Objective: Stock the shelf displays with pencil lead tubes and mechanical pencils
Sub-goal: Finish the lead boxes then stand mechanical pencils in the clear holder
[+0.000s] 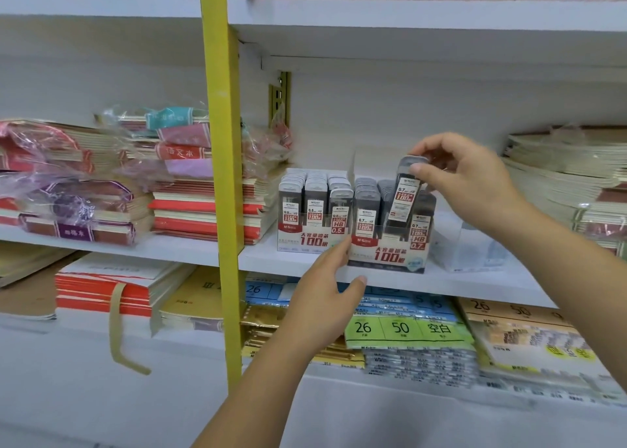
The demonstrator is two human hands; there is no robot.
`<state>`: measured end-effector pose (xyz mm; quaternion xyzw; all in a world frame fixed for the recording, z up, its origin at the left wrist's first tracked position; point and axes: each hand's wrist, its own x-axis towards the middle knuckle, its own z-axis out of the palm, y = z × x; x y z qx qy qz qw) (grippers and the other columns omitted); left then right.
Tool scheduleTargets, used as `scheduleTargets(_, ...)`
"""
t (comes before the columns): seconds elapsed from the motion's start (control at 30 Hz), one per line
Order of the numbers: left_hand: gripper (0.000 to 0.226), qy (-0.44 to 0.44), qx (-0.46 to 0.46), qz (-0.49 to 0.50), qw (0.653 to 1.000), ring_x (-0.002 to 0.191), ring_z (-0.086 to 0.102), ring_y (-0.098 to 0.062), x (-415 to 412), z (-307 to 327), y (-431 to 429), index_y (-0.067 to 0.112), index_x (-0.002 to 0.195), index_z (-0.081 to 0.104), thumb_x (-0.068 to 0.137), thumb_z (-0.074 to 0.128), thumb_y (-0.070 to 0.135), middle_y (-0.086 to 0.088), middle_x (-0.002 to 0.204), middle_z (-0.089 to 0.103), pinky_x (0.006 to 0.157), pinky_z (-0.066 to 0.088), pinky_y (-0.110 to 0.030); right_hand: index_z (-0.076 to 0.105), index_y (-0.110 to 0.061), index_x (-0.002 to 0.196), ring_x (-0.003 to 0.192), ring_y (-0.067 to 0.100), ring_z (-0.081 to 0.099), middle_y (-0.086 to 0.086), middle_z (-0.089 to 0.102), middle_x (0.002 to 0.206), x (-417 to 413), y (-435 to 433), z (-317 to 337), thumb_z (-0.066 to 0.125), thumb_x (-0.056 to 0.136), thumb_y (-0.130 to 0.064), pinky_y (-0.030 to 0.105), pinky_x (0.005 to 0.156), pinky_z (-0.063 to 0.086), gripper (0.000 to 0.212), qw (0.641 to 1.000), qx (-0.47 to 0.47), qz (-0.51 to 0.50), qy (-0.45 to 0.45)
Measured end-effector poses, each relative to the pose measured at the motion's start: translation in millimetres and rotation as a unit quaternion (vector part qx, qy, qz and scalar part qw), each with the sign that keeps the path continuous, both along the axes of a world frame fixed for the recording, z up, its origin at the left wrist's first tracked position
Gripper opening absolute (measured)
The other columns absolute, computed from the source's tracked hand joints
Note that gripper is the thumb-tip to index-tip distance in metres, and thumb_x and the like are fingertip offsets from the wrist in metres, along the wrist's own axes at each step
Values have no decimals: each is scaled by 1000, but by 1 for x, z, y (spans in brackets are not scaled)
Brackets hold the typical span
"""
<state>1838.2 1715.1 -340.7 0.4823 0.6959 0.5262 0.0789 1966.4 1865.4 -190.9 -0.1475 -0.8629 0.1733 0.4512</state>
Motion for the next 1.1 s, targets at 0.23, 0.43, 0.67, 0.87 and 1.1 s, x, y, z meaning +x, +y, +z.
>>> scheduleTargets(0.23,62,15,27,17,999,118,38,28,2,2,3,65,137,29,97,60,30,55,120,41,90,31,-6,68,-23,98,91,13,47,-7,54,93,-4,4,-30,72,84,-23,26,77,37,15,985,131,-62,-91)
scheduleTargets(0.43,60,7,22,18,1000,131,41,10,7,5,-2,46,150,34,99,59,25,31,141,45,107,38,-24,67,-19,120,99,7,33,-7,46,99,-1,-1,-42,68,87,-21,21,81,26,32,980,157,-82,-91)
scheduleTargets(0.67,55,94,-28,17,995,131,43,0,26,-43,-31,39,148,41,98,60,26,18,147,47,108,41,-27,62,-27,119,83,6,55,-9,58,96,49,-21,-86,61,93,-16,10,74,42,28,997,72,34,-4)
scheduleTargets(0.87,52,92,-266,-25,959,133,47,-17,22,-171,-78,25,148,44,98,61,24,1,147,47,108,39,-33,65,-26,109,76,-2,55,-18,56,93,85,-24,-222,58,95,-19,7,66,39,18,984,-139,19,-110)
scheduleTargets(1.1,55,-9,-374,60,925,124,54,-43,32,-303,-112,-2,132,58,85,57,26,-25,132,59,107,40,-50,61,-20,120,97,19,62,-3,58,105,111,-43,-446,58,95,-15,25,83,45,25,865,-360,-60,-345)
